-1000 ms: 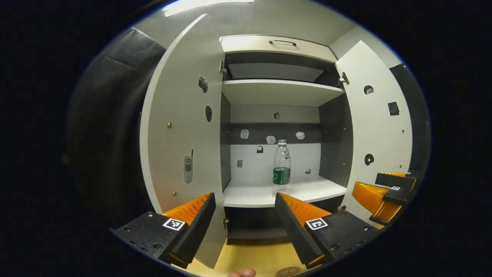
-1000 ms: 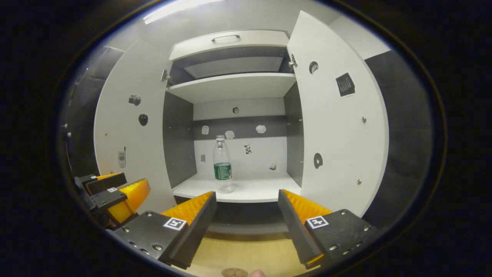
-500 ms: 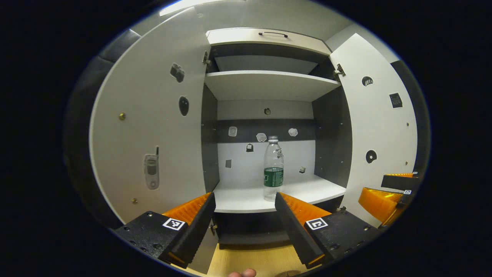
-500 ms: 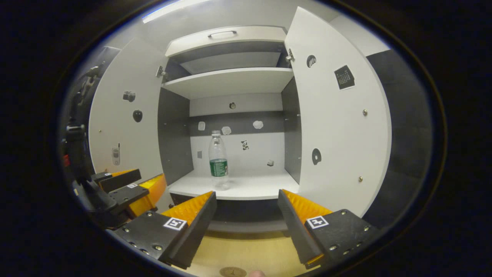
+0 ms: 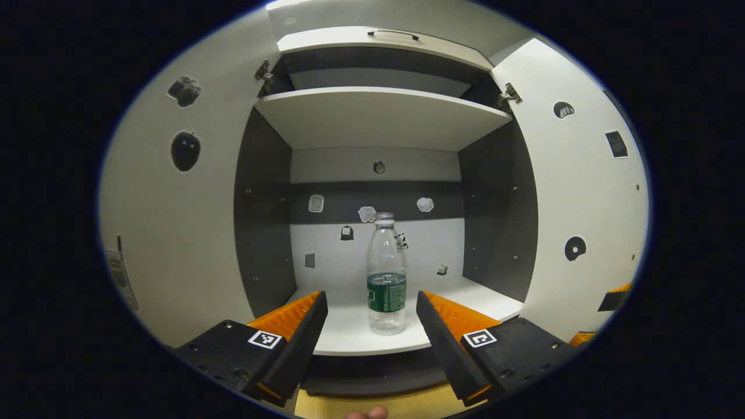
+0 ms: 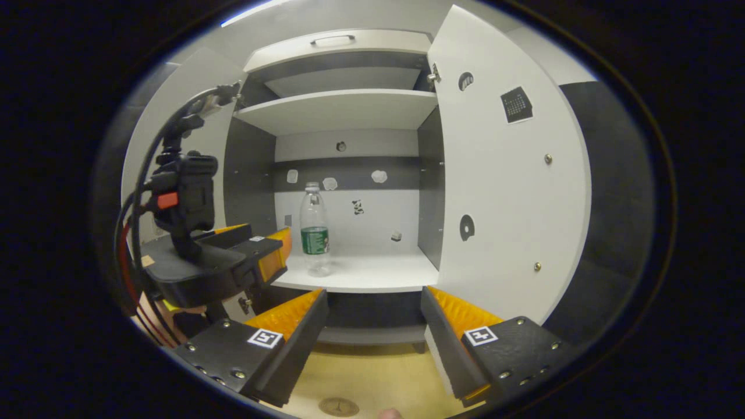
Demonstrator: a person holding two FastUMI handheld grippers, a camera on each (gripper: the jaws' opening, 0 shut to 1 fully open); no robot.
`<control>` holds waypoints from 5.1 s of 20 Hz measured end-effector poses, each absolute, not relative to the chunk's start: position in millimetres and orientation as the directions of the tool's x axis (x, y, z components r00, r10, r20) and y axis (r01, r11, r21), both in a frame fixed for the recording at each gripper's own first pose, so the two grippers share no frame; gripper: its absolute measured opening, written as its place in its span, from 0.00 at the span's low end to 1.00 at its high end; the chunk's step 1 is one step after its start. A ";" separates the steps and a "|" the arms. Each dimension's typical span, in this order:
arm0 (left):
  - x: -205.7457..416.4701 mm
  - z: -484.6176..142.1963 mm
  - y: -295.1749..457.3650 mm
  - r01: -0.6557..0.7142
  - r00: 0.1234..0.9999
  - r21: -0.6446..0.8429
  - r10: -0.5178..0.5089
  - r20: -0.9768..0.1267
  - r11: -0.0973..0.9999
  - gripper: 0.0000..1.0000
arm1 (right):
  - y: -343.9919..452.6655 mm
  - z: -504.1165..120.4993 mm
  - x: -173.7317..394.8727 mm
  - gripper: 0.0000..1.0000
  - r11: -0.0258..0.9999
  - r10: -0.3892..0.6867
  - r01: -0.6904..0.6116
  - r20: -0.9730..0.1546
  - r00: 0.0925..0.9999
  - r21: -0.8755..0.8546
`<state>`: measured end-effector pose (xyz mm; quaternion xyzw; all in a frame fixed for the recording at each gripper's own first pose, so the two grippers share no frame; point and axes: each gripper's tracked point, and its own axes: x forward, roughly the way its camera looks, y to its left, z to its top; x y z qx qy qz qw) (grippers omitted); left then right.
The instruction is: Grasp the bottle in the cabinet with the left hand and place it on the coaster, then close the right door with the right hand and the left door with the left hand.
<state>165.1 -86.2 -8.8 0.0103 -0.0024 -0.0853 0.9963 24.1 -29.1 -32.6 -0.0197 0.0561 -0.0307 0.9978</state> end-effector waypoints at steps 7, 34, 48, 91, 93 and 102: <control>223.8 0.8 -110.6 0.202 0.979 0.023 -0.203 0.021 0.979 0.97 | -50.8 -40.5 28.8 0.98 0.993 -0.116 0.110 -0.145 0.983 -0.047; 216.1 4.4 -117.3 0.197 0.980 -0.007 -0.197 0.010 0.980 0.80 | -56.2 -69.2 6.1 0.98 0.996 -0.083 0.077 -0.219 0.972 -0.035; 31.7 -161.6 -151.4 0.221 0.963 0.012 -0.217 -0.163 0.975 0.81 | -115.0 -97.3 -49.3 0.98 0.993 -0.115 0.122 -0.285 0.952 0.004; -56.8 -311.7 -155.5 0.216 0.934 0.027 -0.198 -0.298 0.976 0.86 | -134.4 -178.5 -103.3 0.98 0.992 -0.110 0.129 -0.457 0.883 0.010; -56.1 -291.9 -156.5 0.216 0.943 0.019 -0.203 -0.264 0.976 0.86 | -134.5 -173.1 -101.6 0.98 0.992 -0.104 0.125 -0.446 0.889 0.017; -48.6 -179.0 -152.9 0.198 0.970 0.021 -0.193 -0.145 0.980 0.86 | -150.6 -112.1 -91.2 0.98 0.993 -0.081 0.106 -0.324 0.943 0.060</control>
